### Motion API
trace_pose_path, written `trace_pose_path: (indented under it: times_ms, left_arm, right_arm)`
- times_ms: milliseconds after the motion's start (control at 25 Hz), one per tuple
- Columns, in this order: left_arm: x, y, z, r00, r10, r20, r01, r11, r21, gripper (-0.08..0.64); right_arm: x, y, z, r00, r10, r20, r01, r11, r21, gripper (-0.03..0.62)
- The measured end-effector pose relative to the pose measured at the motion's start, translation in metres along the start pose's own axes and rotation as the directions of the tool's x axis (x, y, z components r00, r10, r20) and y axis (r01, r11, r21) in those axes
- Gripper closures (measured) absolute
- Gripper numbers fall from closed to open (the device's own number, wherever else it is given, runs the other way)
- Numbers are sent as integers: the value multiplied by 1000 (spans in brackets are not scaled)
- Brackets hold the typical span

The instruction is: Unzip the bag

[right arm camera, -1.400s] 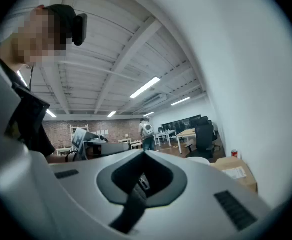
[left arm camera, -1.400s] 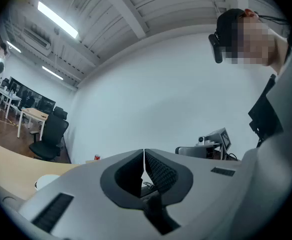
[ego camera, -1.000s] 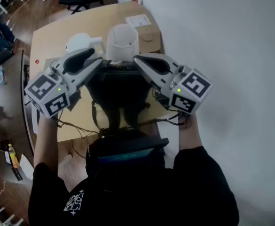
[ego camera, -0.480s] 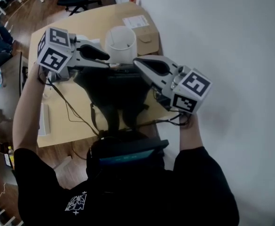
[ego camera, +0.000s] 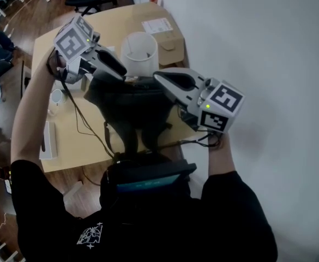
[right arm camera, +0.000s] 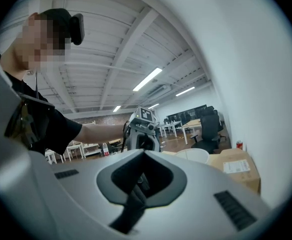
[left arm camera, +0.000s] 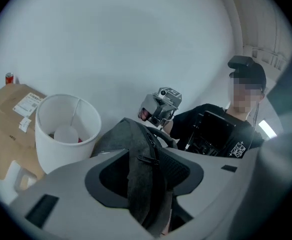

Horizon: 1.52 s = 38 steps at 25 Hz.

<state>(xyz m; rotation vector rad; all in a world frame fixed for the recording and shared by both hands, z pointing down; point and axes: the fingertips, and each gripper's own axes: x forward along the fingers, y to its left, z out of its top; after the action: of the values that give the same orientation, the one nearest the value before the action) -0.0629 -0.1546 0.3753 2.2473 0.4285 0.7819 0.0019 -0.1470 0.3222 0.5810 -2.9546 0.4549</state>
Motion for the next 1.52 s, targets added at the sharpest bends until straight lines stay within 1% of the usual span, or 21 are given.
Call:
trace_pose_path:
  times_ms: [80,160,200,280,320,360,480,520,600,680,720,800,840,920,1000,1080,1160,1240,1360,1440,1520]
  left_arm:
    - [5,0,-3,998,-25,-66,24,1000,-15,373]
    - [9,-1,-5,994,-51,-100,50,999,-18,373]
    - [11,-3,-5,992,-67,-110,67,998,-5,374]
    - [9,-8,-5,991,-80,-109,86,995,53,429]
    - [5,-11,-3,993,-71,-91,79,993,88,483]
    - [0,-15,-1,996,-58,-63,65,991,119,534]
    - [-9,-27,1,1000,-10,-17,13,983,183,549]
    - [-10,-29,1,1000,18,-7,-17,980,197,551]
    - [-10,-28,2,993,117,32,-121,967,223,551]
    - [-11,-28,4,969,234,84,-247,939,237,551]
    - [-12,-30,4,951,287,112,-306,922,236,551]
    - [-13,-33,3,908,379,177,-411,887,212,551]
    - [-14,-34,2,886,414,210,-452,872,189,551]
    - [-16,-33,3,846,456,274,-503,855,130,552]
    - [-18,-30,3,809,477,343,-525,849,58,552]
    - [-22,-28,0,773,487,407,-532,847,-4,552]
    - [-25,-27,-1,745,488,454,-528,848,-44,552]
    - [-25,-26,0,729,486,482,-521,851,-68,552]
    - [-26,-23,0,713,485,505,-512,853,-96,552]
    - [-27,-23,-1,706,483,518,-504,856,-113,552]
    - [-26,-22,0,701,481,527,-497,859,-122,552]
  right_arm:
    - [0,-1,-1,1000,-1,-6,1,1000,-2,566]
    - [-1,-2,0,1000,-3,-5,3,1000,3,566]
    - [-2,-3,0,1000,-5,-6,5,1000,4,566]
    - [-3,-5,0,1000,-10,-5,10,1000,6,566]
    - [-4,-5,0,1000,-10,-2,10,1000,6,566]
    - [-4,-5,1,1000,-9,1,9,1000,5,566]
    - [-3,-1,3,1000,0,5,0,1000,1,566]
    - [-2,1,4,1000,5,5,-5,1000,-5,566]
    - [1,5,4,1000,17,-17,-18,999,-40,566]
    - [1,6,1,997,18,-74,-26,994,-103,566]
    - [1,4,-2,994,12,-109,-27,991,-135,566]
    - [0,1,-8,985,7,-173,-40,982,-183,565]
    - [1,1,-11,981,16,-193,-56,978,-203,563]
    - [5,1,-14,975,39,-219,-91,969,-230,560]
    - [11,4,-20,965,68,-253,-132,961,-245,507]
    - [18,9,-24,950,103,-296,-183,949,-256,488]
    - [22,12,-27,934,116,-337,-213,939,-268,485]
    - [24,11,-29,919,111,-378,-233,927,-294,485]
    - [28,12,-32,888,113,-445,-281,901,-332,476]
    - [30,15,-35,861,137,-490,-326,889,-322,470]
    - [30,17,-38,842,155,-517,-353,883,-310,469]
